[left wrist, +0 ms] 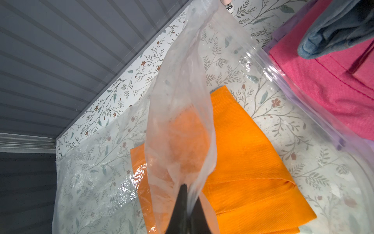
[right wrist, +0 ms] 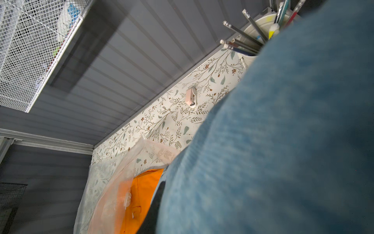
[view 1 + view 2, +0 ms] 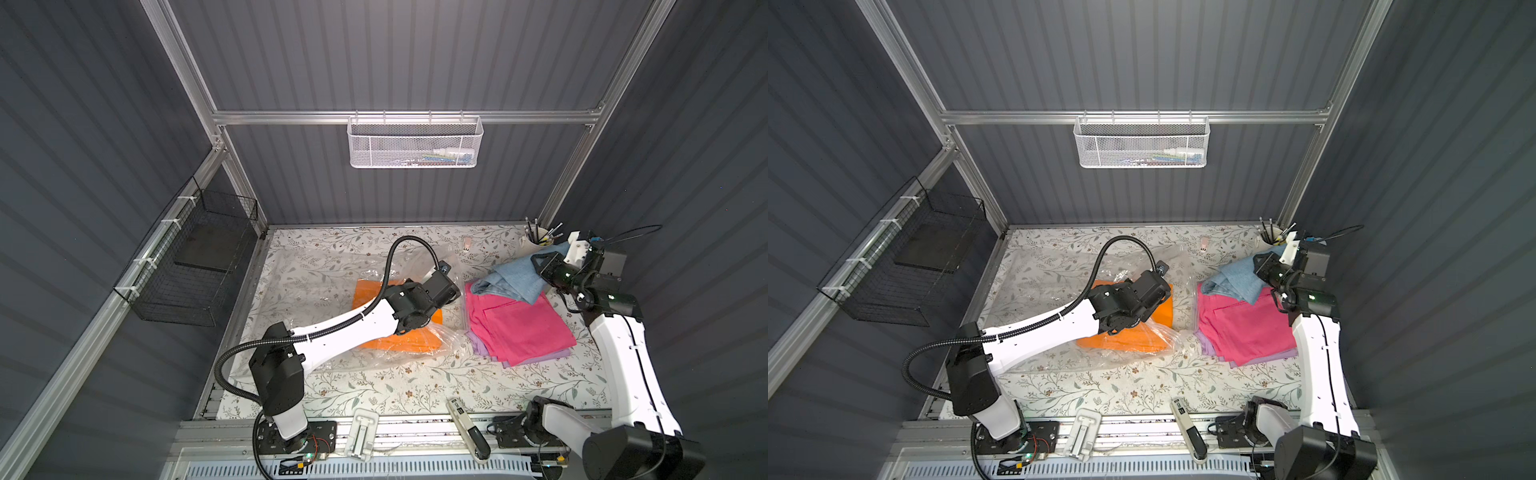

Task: Take the trousers out of the vacuum bag
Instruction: Place the trousers at the center of the board.

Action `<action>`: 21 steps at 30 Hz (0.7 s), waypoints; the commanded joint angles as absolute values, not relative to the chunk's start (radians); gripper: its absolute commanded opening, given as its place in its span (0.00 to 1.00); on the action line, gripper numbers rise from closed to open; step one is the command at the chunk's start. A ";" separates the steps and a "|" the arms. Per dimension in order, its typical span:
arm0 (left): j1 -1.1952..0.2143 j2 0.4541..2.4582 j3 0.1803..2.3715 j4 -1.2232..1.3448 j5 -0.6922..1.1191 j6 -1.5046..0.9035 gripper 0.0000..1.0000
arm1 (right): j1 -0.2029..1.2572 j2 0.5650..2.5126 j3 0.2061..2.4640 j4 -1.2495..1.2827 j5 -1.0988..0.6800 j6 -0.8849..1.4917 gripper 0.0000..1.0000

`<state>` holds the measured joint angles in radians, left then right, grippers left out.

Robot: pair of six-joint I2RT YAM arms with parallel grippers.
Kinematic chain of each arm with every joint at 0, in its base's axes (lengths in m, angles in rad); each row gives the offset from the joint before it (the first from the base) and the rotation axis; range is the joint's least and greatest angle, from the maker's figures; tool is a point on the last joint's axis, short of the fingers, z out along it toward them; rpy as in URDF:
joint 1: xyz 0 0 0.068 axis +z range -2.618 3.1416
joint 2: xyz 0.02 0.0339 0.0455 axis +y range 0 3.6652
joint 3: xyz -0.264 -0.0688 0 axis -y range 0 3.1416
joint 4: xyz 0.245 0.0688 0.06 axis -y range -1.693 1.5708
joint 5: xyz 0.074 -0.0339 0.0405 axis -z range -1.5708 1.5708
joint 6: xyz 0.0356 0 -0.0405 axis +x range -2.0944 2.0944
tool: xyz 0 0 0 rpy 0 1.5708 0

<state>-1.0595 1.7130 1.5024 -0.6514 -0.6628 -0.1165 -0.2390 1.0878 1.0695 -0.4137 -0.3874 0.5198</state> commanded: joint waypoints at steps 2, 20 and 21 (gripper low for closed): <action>-1.051 1.686 1.502 -0.683 -0.676 -0.133 0.00 | -0.240 1.081 1.091 -0.198 -0.388 0.527 0.00; -1.049 1.692 1.502 -0.683 -0.674 -0.133 0.00 | -0.236 1.111 1.038 -0.110 -0.383 0.546 0.00; -1.048 1.692 1.501 -0.683 -0.675 -0.134 0.00 | -0.235 1.110 1.029 -0.103 -0.385 0.548 0.00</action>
<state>-1.0595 1.7130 1.5024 -0.6525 -0.6628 -0.1200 -0.2382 1.1370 1.0245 -0.2749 -0.3782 0.5552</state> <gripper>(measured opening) 0.049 0.194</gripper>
